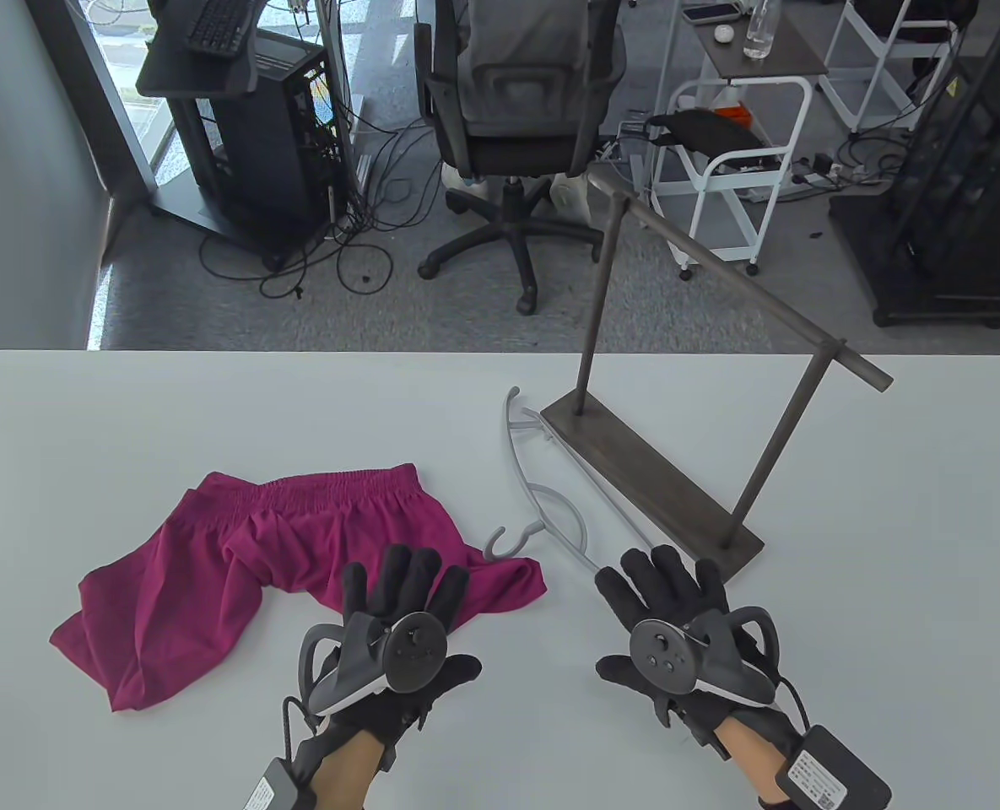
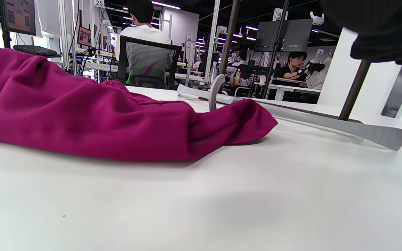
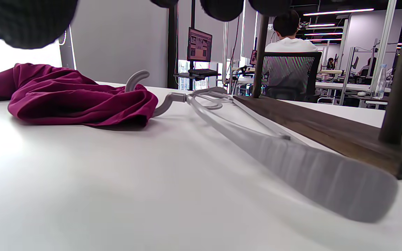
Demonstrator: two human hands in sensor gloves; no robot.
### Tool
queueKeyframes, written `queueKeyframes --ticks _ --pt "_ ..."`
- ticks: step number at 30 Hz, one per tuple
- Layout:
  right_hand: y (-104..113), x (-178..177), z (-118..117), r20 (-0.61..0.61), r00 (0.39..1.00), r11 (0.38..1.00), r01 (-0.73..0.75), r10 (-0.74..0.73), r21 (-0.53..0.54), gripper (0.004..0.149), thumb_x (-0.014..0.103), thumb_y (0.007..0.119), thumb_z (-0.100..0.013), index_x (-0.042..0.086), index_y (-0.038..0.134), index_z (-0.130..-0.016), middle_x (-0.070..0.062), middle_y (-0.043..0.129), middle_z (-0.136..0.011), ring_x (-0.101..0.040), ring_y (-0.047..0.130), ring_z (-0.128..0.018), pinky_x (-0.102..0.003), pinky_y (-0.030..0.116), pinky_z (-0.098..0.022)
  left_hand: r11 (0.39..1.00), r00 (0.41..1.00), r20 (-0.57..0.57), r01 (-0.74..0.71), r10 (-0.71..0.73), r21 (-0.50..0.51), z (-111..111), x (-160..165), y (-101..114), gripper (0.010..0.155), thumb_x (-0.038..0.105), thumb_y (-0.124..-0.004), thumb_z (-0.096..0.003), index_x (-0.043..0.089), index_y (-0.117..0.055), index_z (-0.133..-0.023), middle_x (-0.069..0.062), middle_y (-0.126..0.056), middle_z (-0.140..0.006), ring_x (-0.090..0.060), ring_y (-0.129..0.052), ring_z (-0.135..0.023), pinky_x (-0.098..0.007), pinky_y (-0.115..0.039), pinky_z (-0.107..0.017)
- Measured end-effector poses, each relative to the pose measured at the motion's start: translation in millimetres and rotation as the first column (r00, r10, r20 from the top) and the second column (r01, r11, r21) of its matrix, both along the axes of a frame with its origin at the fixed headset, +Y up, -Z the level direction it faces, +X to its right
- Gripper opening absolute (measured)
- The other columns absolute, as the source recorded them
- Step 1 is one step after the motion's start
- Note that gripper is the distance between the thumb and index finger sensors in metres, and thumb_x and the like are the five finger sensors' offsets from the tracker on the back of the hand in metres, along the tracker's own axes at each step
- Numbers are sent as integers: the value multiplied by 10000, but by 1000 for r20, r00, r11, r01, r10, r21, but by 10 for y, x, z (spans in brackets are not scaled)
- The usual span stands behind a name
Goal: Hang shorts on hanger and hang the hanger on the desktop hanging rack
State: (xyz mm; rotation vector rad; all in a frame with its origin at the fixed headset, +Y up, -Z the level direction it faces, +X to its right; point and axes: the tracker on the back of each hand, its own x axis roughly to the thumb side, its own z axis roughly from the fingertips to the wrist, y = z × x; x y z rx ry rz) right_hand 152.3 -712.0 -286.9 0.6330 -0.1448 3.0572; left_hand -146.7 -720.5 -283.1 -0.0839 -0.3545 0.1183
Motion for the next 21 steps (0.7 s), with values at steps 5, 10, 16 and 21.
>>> queueKeyframes --ticks 5,10,16,21 --pt "191 -50 -48 14 1000 1000 11 -11 29 946 702 736 -336 300 344 -1097 -103 393 -1165 -448 460 -1036 -753 459 -711 1000 1000 1 -14 14 8 -4 -10 12 968 721 -675 -336 339 -254 -1119 -21 -106 -1168 -342 -77 -1126 -687 -86 -715" --pt "444 -139 -116 26 998 997 56 -58 44 927 682 745 -351 289 362 -1099 -114 413 -1161 -451 482 -1029 -748 476 -708 1000 1000 -1 -24 24 10 -9 -17 15 966 718 -676 -338 335 -259 -1120 -26 -110 -1168 -345 -78 -1125 -687 -88 -715" --pt "679 -364 -231 17 992 991 127 -128 41 822 622 757 -387 310 453 -1084 -104 494 -1145 -450 583 -996 -722 543 -698 999 999 0 -34 34 7 -6 -24 21 965 717 -677 -338 333 -262 -1121 -26 -112 -1169 -344 -82 -1126 -687 -93 -717" --pt "743 -534 -369 43 985 985 169 -170 25 786 583 776 -400 290 505 -1077 -130 553 -1124 -461 654 -958 -711 587 -678 999 999 -4 -40 40 6 -5 -37 25 963 716 -676 -339 333 -265 -1121 -26 -113 -1170 -345 -83 -1126 -687 -94 -717"
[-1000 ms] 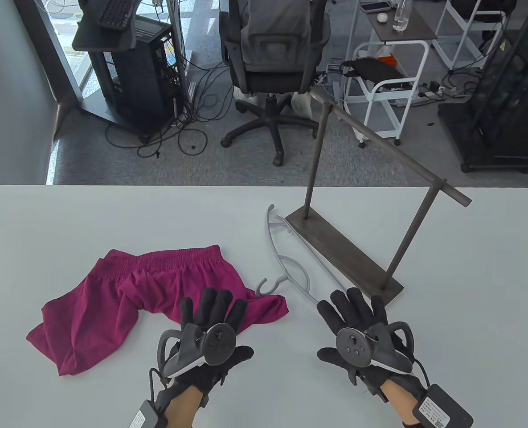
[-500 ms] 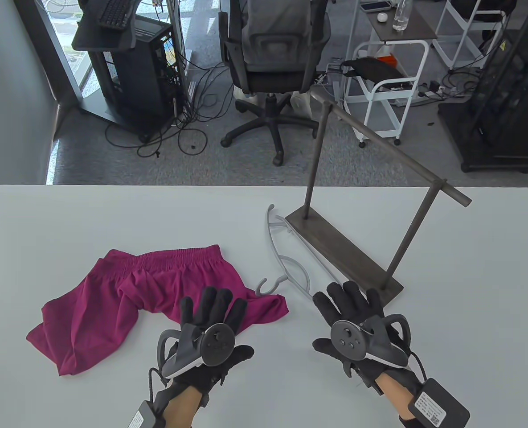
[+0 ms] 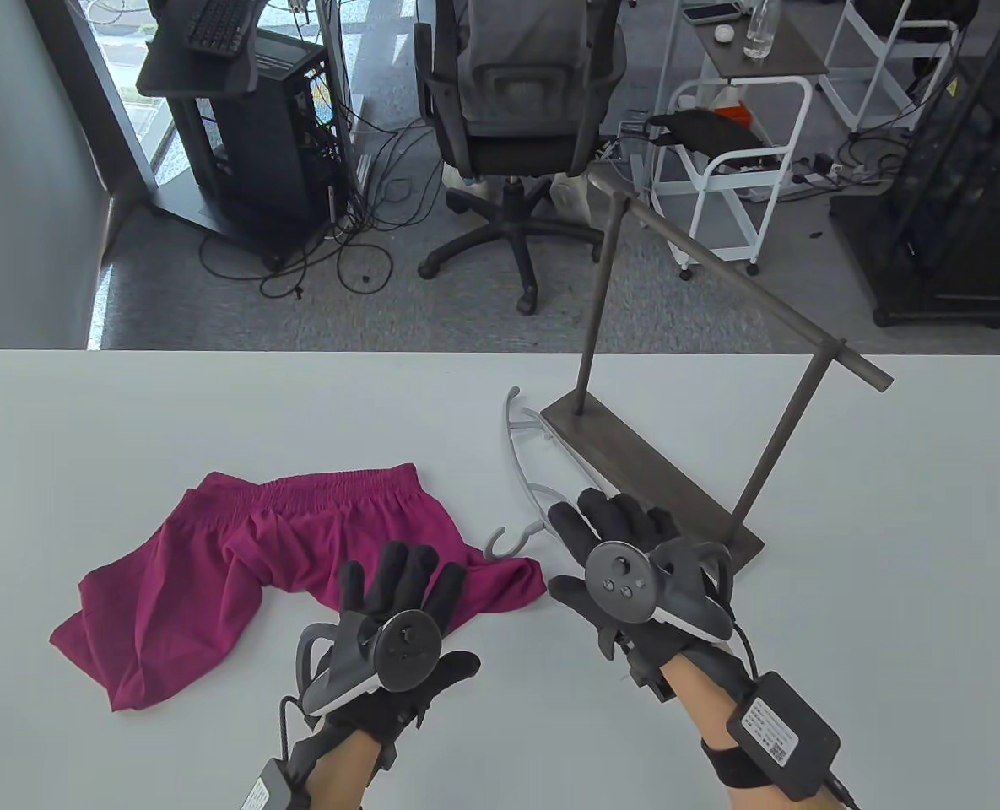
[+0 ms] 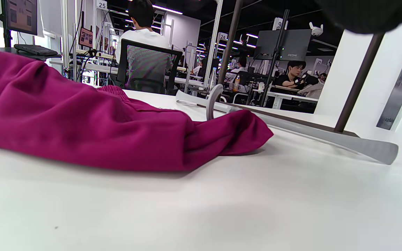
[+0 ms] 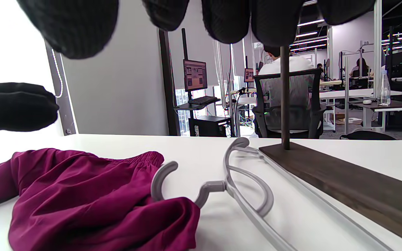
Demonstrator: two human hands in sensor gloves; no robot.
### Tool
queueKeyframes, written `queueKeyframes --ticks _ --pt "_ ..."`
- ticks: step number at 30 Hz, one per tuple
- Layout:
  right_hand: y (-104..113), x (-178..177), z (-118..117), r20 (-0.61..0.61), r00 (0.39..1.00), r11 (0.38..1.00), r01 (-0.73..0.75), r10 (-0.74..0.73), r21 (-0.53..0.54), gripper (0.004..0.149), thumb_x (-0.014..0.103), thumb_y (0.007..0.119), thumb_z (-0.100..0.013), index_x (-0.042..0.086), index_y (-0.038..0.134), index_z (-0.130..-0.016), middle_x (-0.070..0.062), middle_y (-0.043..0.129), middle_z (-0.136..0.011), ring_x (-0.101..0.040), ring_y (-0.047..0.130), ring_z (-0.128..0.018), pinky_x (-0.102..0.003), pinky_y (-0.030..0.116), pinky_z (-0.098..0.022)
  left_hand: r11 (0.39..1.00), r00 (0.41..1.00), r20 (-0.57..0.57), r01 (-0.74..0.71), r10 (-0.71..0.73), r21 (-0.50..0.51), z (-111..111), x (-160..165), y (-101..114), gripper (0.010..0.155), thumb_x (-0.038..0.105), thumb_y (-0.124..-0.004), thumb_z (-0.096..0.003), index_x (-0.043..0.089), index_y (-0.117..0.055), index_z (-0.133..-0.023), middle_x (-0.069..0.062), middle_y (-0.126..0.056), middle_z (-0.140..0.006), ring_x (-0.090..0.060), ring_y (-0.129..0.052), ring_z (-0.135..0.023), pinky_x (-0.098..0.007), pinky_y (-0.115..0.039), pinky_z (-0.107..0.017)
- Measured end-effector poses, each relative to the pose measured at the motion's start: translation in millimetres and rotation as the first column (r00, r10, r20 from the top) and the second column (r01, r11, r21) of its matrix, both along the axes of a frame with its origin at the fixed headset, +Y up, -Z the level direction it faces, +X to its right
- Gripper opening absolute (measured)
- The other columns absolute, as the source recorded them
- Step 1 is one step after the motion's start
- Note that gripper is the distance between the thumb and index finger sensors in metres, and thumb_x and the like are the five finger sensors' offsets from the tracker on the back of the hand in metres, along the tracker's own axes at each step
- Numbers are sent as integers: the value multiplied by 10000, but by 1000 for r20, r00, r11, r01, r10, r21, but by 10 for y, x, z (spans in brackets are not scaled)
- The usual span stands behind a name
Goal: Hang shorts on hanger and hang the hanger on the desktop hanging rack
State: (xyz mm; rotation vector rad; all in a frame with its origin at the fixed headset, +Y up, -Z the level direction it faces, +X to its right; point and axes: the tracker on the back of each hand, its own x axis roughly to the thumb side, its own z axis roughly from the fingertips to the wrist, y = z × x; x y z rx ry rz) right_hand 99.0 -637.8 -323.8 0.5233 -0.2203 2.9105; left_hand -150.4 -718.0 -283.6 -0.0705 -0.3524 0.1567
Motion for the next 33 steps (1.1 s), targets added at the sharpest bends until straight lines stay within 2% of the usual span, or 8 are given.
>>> queueKeyframes --ticks 7,14,18,26,33 --pt "-102 -82 -249 90 994 994 74 -66 -81 724 515 804 -420 220 613 -1053 -181 599 -1095 -494 701 -911 -717 612 -642 1000 1000 -13 -7 7 -12 -20 -39 -10 960 713 -679 -342 329 -271 -1122 -30 -115 -1170 -347 -84 -1125 -687 -94 -716" --pt "-554 -57 -460 237 971 993 25 3 -113 666 461 830 -423 108 732 -979 -239 666 -1043 -529 759 -841 -718 644 -591 1000 1000 -18 -12 12 -16 -23 -62 -9 961 712 -680 -342 326 -275 -1123 -32 -118 -1171 -348 -86 -1125 -688 -95 -715" --pt "-806 7 -576 318 943 985 -48 99 -165 637 444 841 -419 67 778 -929 -267 649 -1035 -560 708 -850 -744 598 -585 1000 1000 -24 -13 12 -28 -33 -83 -25 960 713 -679 -342 327 -275 -1122 -32 -116 -1170 -349 -84 -1125 -689 -95 -715" --pt "-1139 51 -668 342 916 960 -129 211 -247 614 426 852 -415 51 806 -899 -274 646 -1028 -566 700 -845 -747 587 -582 999 999 -29 -24 23 -30 -47 -113 -20 957 711 -680 -344 324 -281 -1123 -34 -120 -1171 -348 -86 -1125 -688 -96 -716" --pt "-1313 -43 -671 319 902 939 -205 291 -275 559 401 861 -413 52 849 -849 -256 637 -1030 -550 688 -856 -736 596 -586 997 999 -38 -35 33 -62 -81 -133 -66 952 705 -681 -348 320 -285 -1124 -37 -121 -1170 -351 -86 -1123 -690 -99 -715"
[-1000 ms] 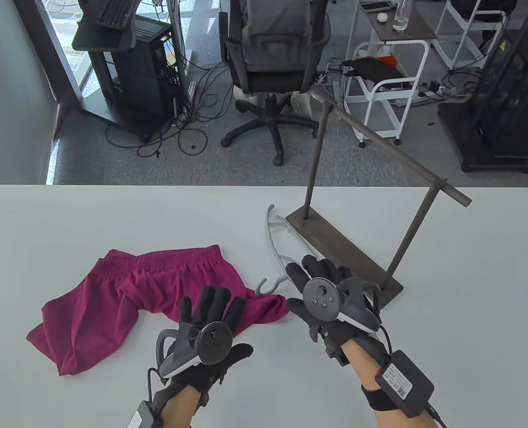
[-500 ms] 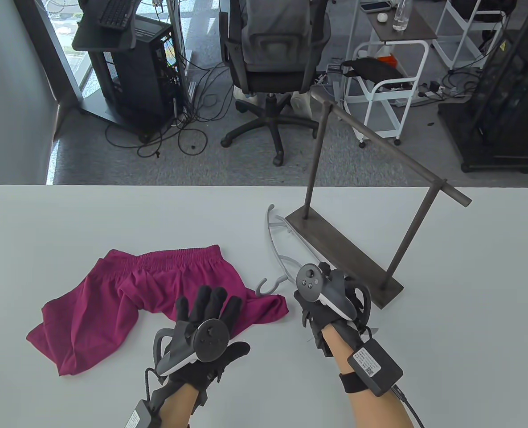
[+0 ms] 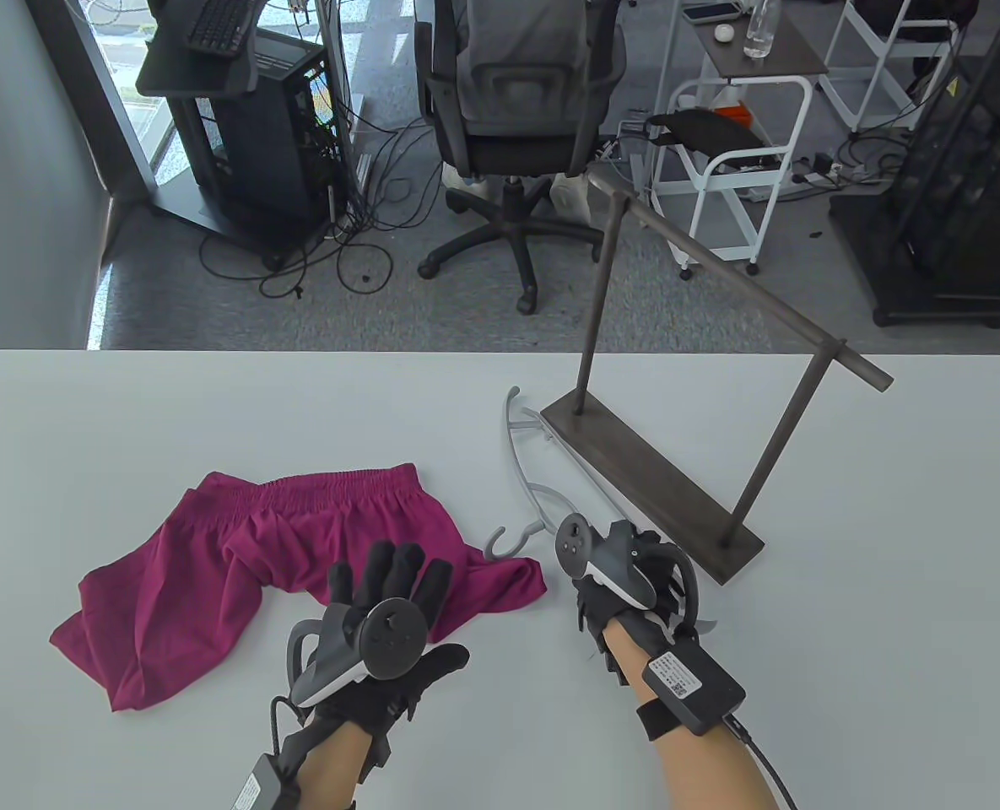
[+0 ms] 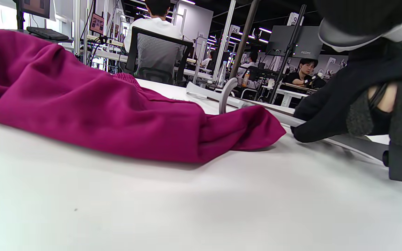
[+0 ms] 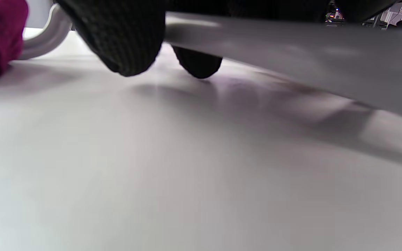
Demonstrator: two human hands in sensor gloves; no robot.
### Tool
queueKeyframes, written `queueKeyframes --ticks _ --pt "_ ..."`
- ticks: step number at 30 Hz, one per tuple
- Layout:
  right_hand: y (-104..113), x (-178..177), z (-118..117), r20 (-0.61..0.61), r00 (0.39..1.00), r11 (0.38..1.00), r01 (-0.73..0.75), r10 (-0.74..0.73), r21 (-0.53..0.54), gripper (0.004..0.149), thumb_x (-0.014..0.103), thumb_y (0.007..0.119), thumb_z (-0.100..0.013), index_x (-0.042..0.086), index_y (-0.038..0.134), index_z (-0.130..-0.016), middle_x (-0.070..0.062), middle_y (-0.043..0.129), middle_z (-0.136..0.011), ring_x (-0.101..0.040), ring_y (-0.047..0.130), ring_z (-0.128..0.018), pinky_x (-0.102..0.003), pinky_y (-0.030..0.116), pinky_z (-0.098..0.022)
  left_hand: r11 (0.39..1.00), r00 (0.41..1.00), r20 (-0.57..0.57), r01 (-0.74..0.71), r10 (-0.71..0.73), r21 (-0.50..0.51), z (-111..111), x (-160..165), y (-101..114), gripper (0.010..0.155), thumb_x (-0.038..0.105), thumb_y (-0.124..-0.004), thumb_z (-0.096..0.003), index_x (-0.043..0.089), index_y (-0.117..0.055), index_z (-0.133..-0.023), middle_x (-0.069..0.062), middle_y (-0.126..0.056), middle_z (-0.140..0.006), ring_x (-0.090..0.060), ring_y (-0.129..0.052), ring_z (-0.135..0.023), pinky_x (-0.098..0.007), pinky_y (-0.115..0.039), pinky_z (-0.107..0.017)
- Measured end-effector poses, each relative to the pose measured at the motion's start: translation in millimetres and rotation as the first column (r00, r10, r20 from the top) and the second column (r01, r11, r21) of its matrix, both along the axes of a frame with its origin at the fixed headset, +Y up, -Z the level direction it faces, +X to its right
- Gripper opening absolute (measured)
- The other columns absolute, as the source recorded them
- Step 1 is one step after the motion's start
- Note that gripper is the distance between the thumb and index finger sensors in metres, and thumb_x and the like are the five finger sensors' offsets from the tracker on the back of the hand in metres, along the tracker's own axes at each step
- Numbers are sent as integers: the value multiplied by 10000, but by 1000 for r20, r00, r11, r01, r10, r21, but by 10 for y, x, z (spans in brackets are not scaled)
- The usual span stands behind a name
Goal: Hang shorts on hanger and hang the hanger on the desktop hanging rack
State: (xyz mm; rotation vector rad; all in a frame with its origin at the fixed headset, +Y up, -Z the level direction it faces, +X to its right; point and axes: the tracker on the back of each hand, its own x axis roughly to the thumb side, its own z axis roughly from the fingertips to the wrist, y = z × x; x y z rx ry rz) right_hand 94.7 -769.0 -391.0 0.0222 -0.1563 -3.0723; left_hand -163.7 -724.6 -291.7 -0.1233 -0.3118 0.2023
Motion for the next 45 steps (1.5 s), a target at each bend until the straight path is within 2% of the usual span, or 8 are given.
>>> queueKeyframes --ticks 4,11,19,27,34,40,45 --pt "-28 -37 18 0 999 998 -45 46 33 532 378 864 -410 50 849 -829 -244 646 -1025 -535 702 -854 -721 617 -584 1000 1000 2 -8 8 -5 0 4 3 949 700 -682 -351 316 -288 -1124 -38 -122 -1170 -354 -85 -1121 -690 -99 -714" --pt "-12 -6 17 22 1000 999 -18 18 37 500 366 848 -415 43 868 -796 -237 665 -1015 -528 723 -842 -710 637 -578 1000 1000 3 -17 17 -5 3 -6 2 946 699 -680 -352 315 -291 -1124 -41 -122 -1170 -354 -86 -1121 -690 -100 -713" --pt "197 176 38 75 985 976 140 -154 164 484 326 820 -424 26 835 -804 -226 674 -1009 -507 754 -832 -681 676 -580 1000 999 -18 -30 29 -11 9 -40 -9 945 698 -678 -352 314 -290 -1124 -43 -122 -1168 -356 -85 -1119 -690 -102 -713" --pt "407 343 62 80 940 929 312 -333 199 499 309 787 -431 12 787 -832 -235 639 -1021 -513 731 -844 -687 662 -589 997 999 -9 -45 44 -59 -35 -17 -85 941 695 -677 -355 313 -290 -1123 -44 -123 -1168 -355 -84 -1119 -688 -104 -715" --pt "688 407 172 24 900 878 419 -436 232 503 299 787 -426 -9 767 -823 -244 623 -1023 -518 726 -847 -693 657 -590 996 997 9 -70 71 -62 -32 -11 -74 930 684 -680 -364 305 -298 -1123 -51 -138 -1169 -357 -91 -1117 -684 -126 -722" --pt "929 364 292 -66 819 793 569 -570 217 507 301 785 -434 -12 759 -832 -250 616 -1025 -522 740 -836 -696 670 -580 994 996 19 -84 85 -64 -28 -9 -75 926 680 -681 -367 302 -303 -1123 -54 -146 -1170 -358 -98 -1117 -682 -137 -725" --pt "1054 259 374 -125 800 773 600 -587 208 488 290 811 -429 -5 771 -815 -249 637 -1015 -512 777 -814 -691 693 -568 994 996 21 -86 88 -61 -30 -10 -69 920 677 -681 -369 302 -308 -1122 -55 -149 -1170 -360 -101 -1116 -679 -145 -728"
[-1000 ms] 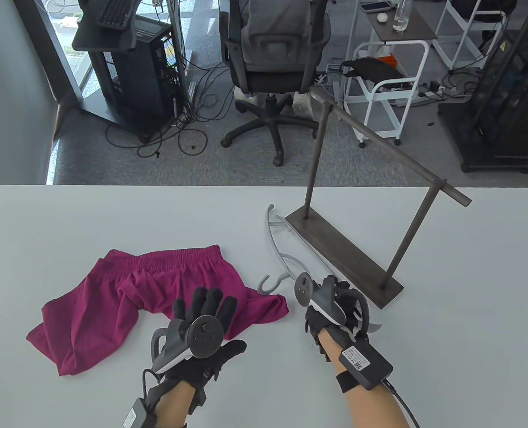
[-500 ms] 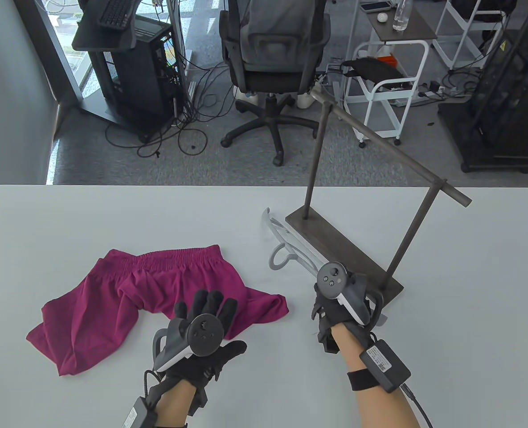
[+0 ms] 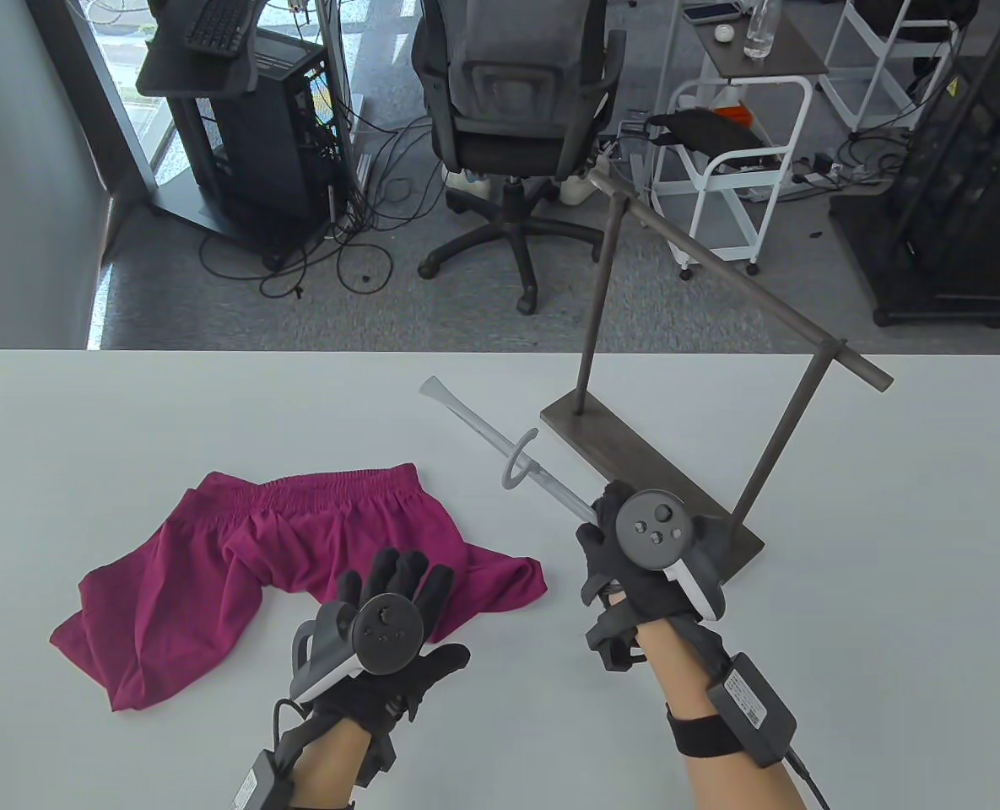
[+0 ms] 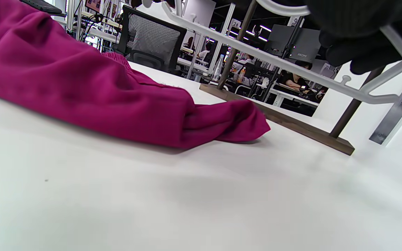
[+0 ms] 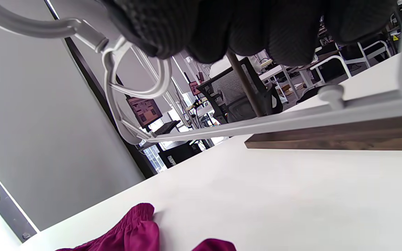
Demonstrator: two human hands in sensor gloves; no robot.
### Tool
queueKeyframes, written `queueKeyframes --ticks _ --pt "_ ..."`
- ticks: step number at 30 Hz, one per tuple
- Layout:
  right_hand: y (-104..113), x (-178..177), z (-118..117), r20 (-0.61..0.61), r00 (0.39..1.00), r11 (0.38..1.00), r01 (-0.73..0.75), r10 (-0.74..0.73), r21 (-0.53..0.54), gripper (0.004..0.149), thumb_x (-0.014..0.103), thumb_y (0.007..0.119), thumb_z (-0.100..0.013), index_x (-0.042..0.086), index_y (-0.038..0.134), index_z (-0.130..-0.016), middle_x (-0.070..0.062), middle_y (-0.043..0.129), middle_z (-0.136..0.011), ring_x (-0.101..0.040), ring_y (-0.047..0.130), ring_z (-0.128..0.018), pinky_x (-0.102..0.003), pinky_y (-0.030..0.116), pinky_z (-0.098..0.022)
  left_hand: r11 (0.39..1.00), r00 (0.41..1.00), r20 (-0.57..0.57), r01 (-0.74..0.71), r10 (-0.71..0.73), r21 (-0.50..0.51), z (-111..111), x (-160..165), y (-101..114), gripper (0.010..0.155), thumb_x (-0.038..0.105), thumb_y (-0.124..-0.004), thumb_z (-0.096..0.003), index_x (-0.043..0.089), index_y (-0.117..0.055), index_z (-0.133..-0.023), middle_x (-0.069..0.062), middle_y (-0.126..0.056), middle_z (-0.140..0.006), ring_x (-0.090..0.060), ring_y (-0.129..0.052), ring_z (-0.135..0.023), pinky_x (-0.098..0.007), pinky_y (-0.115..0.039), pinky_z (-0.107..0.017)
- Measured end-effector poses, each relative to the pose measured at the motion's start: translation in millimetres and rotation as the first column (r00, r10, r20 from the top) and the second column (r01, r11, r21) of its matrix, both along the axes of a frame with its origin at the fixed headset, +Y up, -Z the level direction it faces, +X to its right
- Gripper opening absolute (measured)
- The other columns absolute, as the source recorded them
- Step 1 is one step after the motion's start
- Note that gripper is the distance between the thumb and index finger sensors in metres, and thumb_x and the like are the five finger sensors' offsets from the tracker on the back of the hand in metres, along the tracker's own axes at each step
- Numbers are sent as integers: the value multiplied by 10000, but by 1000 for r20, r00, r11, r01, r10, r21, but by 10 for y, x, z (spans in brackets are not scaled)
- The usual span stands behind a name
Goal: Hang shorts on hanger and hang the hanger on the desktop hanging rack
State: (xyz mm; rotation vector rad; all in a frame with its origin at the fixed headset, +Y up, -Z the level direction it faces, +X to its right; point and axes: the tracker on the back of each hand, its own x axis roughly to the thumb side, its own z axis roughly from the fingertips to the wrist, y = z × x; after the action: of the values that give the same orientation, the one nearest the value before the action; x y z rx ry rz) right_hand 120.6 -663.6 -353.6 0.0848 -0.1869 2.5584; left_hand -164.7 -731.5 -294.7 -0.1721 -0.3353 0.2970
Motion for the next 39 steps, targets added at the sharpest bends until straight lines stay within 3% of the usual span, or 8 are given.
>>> queueKeyframes --ticks 7,14,23,24,25,28,33,39 --pt "53 -107 162 -53 999 1000 13 -12 9 480 283 806 -434 -2 772 -817 -253 641 -1013 -510 788 -807 -692 696 -564 1000 1000 -18 3 -3 -3 -2 -21 15 918 674 -682 -372 296 -313 -1123 -58 -155 -1170 -361 -104 -1116 -678 -151 -730" --pt "3 -57 405 -28 1000 998 -9 10 60 489 283 783 -446 29 765 -863 -237 644 -1025 -501 789 -817 -682 687 -585 1000 1000 -30 1 0 9 -17 -53 51 905 667 -685 -374 274 -362 -1123 -62 -186 -1174 -362 -127 -1121 -677 -169 -734" --pt "-119 143 465 14 1000 997 -26 25 78 485 294 783 -446 64 769 -873 -217 650 -1030 -482 790 -827 -671 688 -596 999 996 -84 -32 32 0 -75 -146 68 841 639 -701 -388 267 -444 -1097 -75 -327 -1161 -369 -290 -1118 -660 -250 -750" --pt "-115 179 467 21 1000 997 -19 18 76 484 294 784 -447 66 770 -873 -216 649 -1031 -482 790 -829 -670 688 -597 999 995 -93 -44 43 -9 -96 -185 101 865 631 -705 -389 221 -451 -1107 -72 -340 -1157 -365 -304 -1118 -656 -256 -754" --pt "-105 205 467 24 1000 997 -13 11 78 485 294 785 -447 66 770 -874 -217 649 -1031 -482 788 -830 -670 687 -598 999 993 -109 -50 49 -9 -125 -251 150 798 619 -708 -399 287 -476 -1087 -69 -364 -1151 -361 -333 -1115 -649 -267 -757" --pt "-74 263 460 38 999 996 4 -7 89 485 294 786 -447 66 770 -875 -216 649 -1032 -482 789 -830 -670 686 -599 998 981 -187 -53 59 34 -254 -496 299 746 589 -724 -406 299 -535 -1067 -72 -451 -1122 -364 -432 -1090 -635 -326 -760" --pt "-46 306 454 43 999 995 -20 16 98 484 296 791 -446 72 774 -874 -214 649 -1034 -481 789 -831 -671 685 -601 993 934 -346 110 -91 34 -631 -1194 549 668 529 -738 -427 344 -572 -1047 -69 -533 -1082 -362 -531 -1049 -624 -378 -756" --pt "-36 330 438 45 999 996 -23 19 84 480 295 795 -446 77 778 -873 -214 649 -1036 -480 788 -835 -672 683 -604 973 859 -462 223 -221 -52 -1093 -1904 539 600 450 -758 -439 422 -557 -1003 -46 -492 -1048 -328 -593 -988 -606 -403 -755"
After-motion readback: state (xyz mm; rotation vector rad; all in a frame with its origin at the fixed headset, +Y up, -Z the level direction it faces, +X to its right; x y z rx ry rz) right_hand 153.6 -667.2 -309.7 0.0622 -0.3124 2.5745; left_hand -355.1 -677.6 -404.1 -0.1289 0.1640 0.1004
